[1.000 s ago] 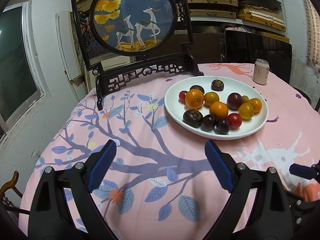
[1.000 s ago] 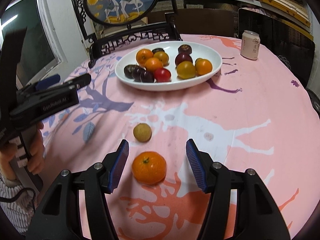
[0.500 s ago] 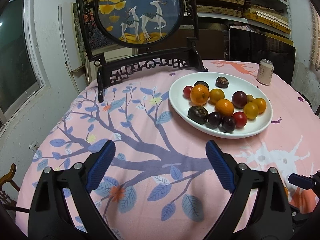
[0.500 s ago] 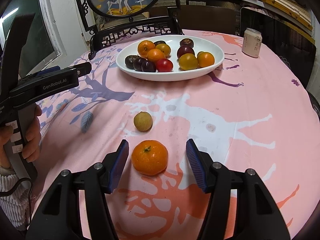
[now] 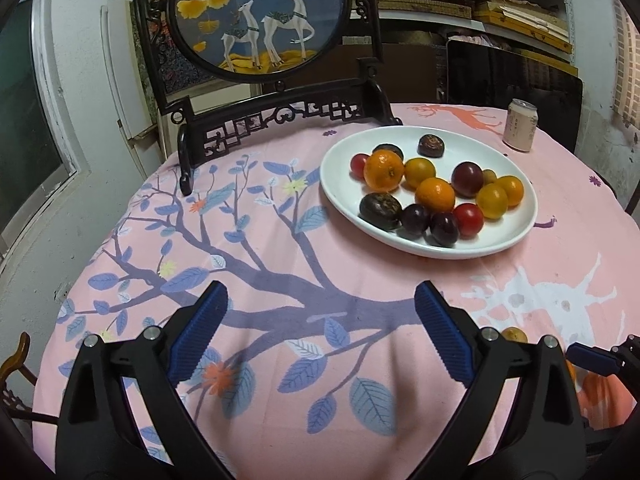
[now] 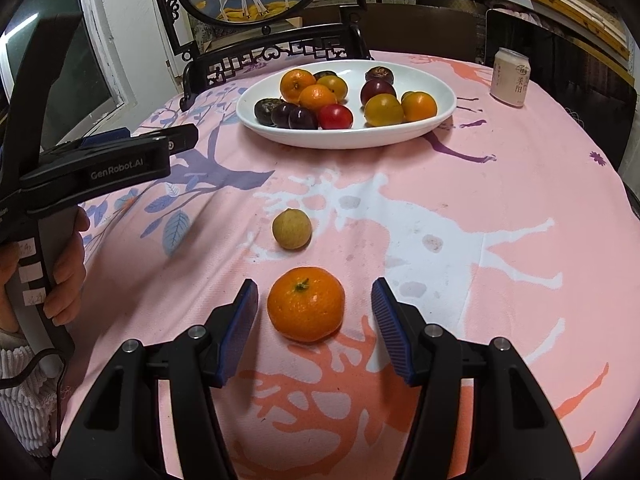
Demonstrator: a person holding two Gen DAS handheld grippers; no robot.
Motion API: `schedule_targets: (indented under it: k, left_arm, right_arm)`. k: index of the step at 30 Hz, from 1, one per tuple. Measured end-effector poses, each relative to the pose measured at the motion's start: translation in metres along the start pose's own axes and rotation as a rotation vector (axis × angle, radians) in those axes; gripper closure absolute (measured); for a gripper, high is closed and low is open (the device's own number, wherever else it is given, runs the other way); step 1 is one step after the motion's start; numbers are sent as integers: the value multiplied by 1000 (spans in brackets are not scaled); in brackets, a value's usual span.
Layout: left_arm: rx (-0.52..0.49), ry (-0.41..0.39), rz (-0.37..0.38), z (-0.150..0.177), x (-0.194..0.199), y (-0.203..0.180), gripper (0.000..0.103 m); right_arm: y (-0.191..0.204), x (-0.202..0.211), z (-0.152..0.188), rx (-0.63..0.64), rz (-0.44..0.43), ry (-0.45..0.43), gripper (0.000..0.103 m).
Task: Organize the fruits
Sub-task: 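Grasp a small orange with the right gripper while the left grasps a yellow round fruit, then lift the small orange and yellow fruit and carry both toward the plate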
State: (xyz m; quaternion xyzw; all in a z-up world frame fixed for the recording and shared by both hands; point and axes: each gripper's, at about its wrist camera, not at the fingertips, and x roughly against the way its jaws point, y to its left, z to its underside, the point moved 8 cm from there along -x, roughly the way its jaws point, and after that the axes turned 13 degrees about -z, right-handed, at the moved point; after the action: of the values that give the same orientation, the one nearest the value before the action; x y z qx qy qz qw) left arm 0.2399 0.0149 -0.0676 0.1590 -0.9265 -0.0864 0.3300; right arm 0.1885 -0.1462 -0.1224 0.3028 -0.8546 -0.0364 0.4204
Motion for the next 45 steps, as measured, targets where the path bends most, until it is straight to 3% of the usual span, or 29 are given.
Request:
schedule_targets:
  k: [2,7,13,16,20,25,33,35,41,43,45]
  left_arm:
    - [-15,-4,-4,1,0,-3,7]
    - [-39,10,19,7,-1,-12,7]
    - [-154,-33,144,20,20,-52,7]
    - [-222,-56,198,29,30,-75,8]
    - [-264,-40,259,36,32,-95,11]
    - [-273,8,308,41,27,-109,25]
    - [-289,78,380,48,20,-128,61]
    - [-282,86,395,48,20,-129,66]
    - [-286,89,399,47,18,-133,68]
    - [-295,85,394,48,20,-133,76]
    - [-303,79,379,50,23,-131,78]
  right_arm:
    - [2,-2,1,3,-16,11,64]
    - [5,3,1,28,-6,11,65]
    - [-43,41,-10,-61,91,-101,65]
    - [-72,55,-2,-157,81,-123,65]
    - [-72,62,-1,-162,55,-143,65]
    - [-66,61,-2,-155,36,-148,65]
    - [-65,65,-3,-165,24,-162,65]
    - [-65,65,-3,-165,24,-162,65]
    - [-66,62,-1,-169,25,-148,65]
    - [-67,59,0,-172,27,-137,65]
    - [-67,56,2,-173,30,-125,65]
